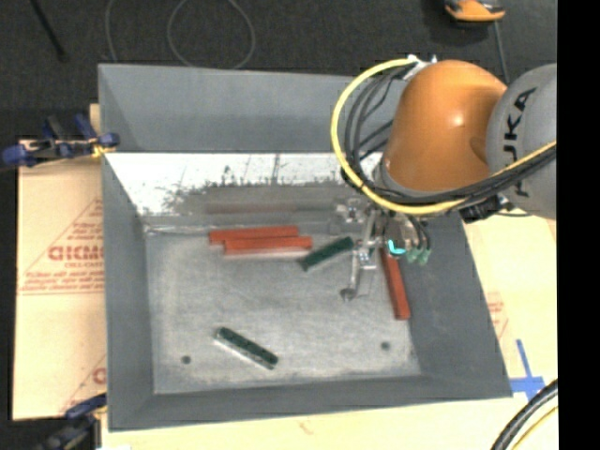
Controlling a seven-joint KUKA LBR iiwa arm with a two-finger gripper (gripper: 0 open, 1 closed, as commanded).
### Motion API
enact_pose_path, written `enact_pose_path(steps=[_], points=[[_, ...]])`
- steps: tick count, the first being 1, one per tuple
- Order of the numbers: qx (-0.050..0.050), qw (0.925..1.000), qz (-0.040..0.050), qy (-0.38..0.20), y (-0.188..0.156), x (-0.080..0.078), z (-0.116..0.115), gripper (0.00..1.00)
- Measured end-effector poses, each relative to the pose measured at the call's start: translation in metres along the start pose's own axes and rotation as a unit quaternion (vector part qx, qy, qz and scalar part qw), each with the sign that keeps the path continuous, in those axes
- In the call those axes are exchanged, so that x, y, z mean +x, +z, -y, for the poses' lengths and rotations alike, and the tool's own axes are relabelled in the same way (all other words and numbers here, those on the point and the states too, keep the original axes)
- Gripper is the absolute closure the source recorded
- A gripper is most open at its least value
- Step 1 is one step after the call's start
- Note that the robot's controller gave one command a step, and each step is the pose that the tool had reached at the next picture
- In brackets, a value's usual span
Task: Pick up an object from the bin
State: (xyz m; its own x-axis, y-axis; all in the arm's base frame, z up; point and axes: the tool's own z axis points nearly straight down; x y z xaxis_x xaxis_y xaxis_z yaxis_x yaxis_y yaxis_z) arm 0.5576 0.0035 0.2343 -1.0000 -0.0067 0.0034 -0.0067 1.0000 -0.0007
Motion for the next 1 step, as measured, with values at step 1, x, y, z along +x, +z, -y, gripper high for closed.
enact_pose_path(steps=[1], points=[[0.000,0.9949,0.0024,-0.101,0.0259,-0.0138,-0.0387,0.00]])
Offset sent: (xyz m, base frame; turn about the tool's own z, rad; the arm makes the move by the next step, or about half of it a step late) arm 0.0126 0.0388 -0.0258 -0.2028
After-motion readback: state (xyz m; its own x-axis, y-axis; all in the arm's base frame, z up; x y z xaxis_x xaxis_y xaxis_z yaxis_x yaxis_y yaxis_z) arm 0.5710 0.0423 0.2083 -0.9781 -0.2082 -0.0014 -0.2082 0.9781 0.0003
